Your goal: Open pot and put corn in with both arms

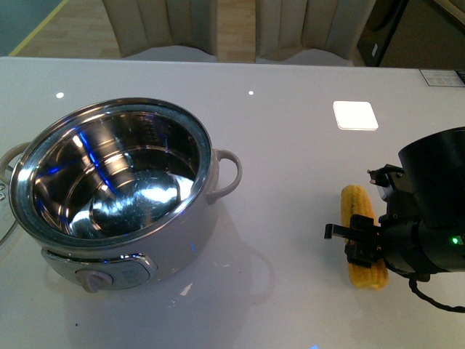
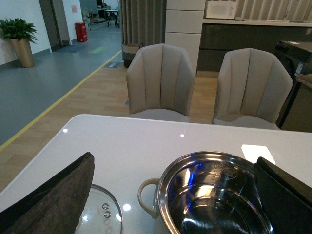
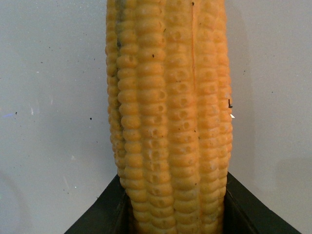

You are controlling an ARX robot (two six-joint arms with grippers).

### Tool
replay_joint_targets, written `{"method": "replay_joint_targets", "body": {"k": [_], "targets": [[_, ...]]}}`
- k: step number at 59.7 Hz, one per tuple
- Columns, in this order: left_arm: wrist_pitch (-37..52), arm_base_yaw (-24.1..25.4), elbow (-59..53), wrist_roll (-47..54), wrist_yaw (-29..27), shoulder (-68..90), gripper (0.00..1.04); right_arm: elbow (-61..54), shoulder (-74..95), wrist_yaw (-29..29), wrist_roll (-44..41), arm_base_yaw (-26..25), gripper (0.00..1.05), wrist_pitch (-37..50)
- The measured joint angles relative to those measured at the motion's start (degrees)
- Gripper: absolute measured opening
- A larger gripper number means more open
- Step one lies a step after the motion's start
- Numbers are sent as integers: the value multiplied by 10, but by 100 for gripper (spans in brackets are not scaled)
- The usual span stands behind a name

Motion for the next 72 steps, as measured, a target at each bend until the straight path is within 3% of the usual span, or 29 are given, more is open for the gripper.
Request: {"method": "replay_joint_targets", "body": {"k": [19, 36, 51, 72], "targets": [[0, 0, 0, 0, 0, 0, 98, -65, -114, -33, -24, -9, 23, -15], [0, 0, 0, 0, 0, 0, 98, -87, -278, -85, -26, 5, 23, -74], [0, 0, 0, 0, 0, 0, 98, -43, -353, -91, 16, 74, 23, -123], [0, 0, 0, 0, 0, 0, 98, 66, -310, -88, 78, 158, 23, -144]]}}
